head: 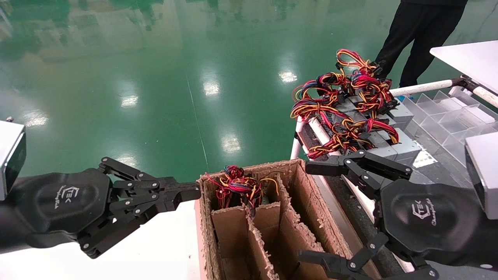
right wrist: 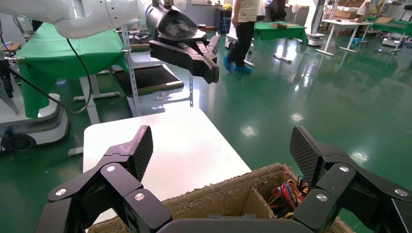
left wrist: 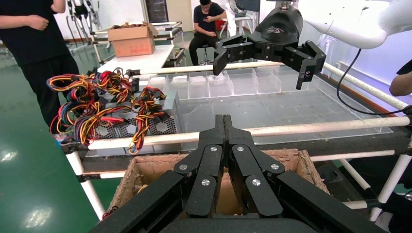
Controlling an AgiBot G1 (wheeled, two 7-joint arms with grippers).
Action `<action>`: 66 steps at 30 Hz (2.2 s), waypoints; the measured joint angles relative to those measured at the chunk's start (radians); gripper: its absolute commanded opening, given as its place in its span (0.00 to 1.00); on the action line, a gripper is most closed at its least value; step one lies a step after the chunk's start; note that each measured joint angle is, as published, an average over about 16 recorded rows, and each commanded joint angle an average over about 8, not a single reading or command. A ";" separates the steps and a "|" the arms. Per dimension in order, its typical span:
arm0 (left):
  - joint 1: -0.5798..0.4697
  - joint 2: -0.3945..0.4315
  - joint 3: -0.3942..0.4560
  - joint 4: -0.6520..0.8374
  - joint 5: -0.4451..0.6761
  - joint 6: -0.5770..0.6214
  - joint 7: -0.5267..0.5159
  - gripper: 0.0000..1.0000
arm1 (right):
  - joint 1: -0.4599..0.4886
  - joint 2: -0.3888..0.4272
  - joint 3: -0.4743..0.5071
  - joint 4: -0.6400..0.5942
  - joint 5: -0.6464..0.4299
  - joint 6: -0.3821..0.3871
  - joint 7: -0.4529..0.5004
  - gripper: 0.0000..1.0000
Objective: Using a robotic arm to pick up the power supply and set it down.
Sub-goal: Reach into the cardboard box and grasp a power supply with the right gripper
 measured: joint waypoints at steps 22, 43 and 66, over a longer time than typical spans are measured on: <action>0.000 0.000 0.000 0.000 0.000 0.000 0.000 1.00 | 0.001 0.000 -0.001 -0.003 -0.004 0.003 0.002 1.00; 0.000 0.000 0.000 0.000 0.000 0.000 0.000 1.00 | 0.067 -0.066 -0.048 -0.094 -0.115 0.064 -0.008 1.00; 0.000 0.000 0.000 0.000 0.000 0.000 0.000 1.00 | 0.261 -0.374 -0.246 -0.386 -0.460 0.213 -0.069 0.53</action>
